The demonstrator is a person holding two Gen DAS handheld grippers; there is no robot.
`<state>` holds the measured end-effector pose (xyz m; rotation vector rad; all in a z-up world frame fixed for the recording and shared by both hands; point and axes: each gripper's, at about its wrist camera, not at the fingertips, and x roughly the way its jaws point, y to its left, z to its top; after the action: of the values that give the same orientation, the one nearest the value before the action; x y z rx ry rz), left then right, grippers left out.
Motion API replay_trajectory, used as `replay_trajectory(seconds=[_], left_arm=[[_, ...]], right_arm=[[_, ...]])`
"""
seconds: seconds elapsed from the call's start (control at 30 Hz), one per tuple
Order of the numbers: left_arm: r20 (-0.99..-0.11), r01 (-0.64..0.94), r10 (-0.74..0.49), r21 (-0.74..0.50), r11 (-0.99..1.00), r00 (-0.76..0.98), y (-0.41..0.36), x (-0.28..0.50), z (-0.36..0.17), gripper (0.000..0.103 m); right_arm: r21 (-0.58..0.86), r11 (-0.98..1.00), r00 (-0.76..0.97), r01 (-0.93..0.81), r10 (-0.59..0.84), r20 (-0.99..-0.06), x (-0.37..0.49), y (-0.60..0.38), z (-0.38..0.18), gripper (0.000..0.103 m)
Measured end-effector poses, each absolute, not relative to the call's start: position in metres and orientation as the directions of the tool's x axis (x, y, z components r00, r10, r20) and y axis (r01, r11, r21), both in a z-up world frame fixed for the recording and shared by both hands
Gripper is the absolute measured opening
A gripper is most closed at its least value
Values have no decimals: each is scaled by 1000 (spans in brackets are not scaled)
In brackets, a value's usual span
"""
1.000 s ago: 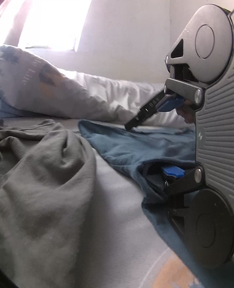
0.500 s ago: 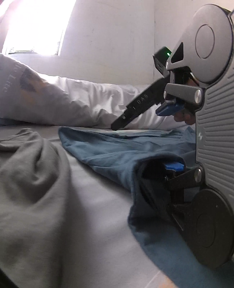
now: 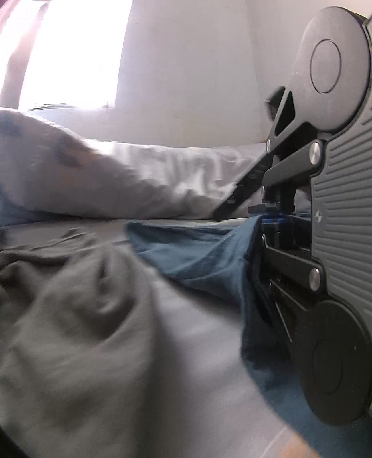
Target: Fold clothes
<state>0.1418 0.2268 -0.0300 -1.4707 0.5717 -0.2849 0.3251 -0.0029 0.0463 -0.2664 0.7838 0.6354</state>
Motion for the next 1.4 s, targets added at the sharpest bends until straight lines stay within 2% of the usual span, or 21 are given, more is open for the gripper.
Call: replay_trajectory(seconds=[0.07,0.3,0.63,0.77,0.83,0.87,0.9,0.93,1.07,1.23,1.4], left_arm=[[-214,-186,-492,-977,105,844,235,136,-33,0],[-250,-219,-541,-968,122,803,233,141,-41,0],[-269,-237,-504,-963,128,821,247,138,-46,16],[-275,-248,-481,-961,120,832,253,134,-47,15],[-276,-248,-471,-961,122,838,254,131,-47,3],[-275,-244,-464,-961,127,842,254,129,-46,0],[-272,-237,-458,-962,134,846,254,129,-45,0],[-269,-230,-452,-963,141,850,254,128,-44,0],[-284,-240,-415,-958,156,865,257,122,-43,0],[-342,-308,-281,-938,160,896,270,100,-47,0],[-382,-341,-283,-922,185,880,272,98,-48,0]], right_arm=[[9,785,537,-620,432,-725,326,-2,46,44],[-10,775,530,-632,423,-735,332,12,35,44],[63,733,479,-677,504,-718,337,20,29,44],[52,715,473,-697,513,-717,336,32,25,44],[39,714,477,-699,505,-720,338,40,22,43],[20,711,478,-703,493,-727,339,45,20,34],[-4,705,481,-709,480,-734,338,50,18,10],[-24,699,484,-715,470,-738,338,56,17,4],[-99,673,522,-733,463,-717,334,79,22,0],[-200,653,585,-730,447,-676,334,111,28,0],[-281,673,649,-684,385,-657,338,134,9,0]])
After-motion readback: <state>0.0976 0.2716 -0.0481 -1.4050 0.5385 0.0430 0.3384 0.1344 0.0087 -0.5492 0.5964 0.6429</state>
